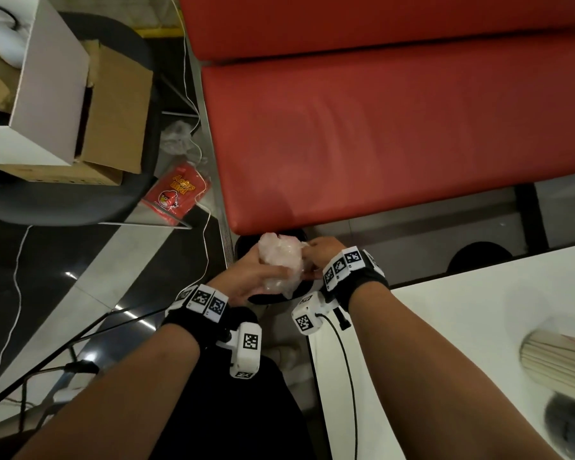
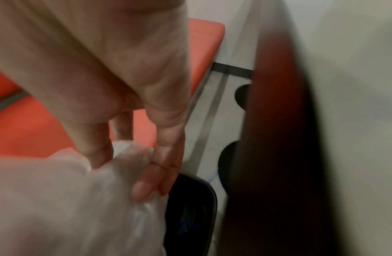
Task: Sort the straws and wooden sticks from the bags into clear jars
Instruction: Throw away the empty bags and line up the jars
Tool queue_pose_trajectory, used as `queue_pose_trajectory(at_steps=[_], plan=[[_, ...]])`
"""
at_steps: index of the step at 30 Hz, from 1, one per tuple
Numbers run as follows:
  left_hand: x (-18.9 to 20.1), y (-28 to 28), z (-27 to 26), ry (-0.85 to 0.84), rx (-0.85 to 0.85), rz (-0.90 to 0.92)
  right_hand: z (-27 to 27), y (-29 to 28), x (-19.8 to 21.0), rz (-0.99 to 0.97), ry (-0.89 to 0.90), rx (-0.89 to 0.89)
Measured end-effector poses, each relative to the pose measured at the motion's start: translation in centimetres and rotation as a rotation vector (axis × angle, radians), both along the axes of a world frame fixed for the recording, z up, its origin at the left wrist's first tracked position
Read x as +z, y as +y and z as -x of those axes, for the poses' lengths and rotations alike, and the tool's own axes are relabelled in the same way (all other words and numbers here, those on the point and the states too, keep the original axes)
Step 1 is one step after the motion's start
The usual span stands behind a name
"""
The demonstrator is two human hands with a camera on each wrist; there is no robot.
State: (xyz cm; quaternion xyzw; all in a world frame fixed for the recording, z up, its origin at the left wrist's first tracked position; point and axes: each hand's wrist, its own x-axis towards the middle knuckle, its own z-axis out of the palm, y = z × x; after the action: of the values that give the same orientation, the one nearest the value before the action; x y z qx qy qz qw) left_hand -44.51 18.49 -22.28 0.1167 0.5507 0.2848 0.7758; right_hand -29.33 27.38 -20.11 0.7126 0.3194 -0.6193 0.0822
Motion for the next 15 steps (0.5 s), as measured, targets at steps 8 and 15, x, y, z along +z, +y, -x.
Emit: queue_pose_trajectory(at_steps=[8, 15], plan=[[-5.4, 1.2, -0.8, 0.387, 0.041, 0.202, 0.5, -1.0, -2.0, 0.252, 0.182, -0.378], [-8.4, 2.5, -3.3, 0.545, -0.244, 0.317, 1.9, -1.2, -3.3, 0.205, 0.095, -0.181]])
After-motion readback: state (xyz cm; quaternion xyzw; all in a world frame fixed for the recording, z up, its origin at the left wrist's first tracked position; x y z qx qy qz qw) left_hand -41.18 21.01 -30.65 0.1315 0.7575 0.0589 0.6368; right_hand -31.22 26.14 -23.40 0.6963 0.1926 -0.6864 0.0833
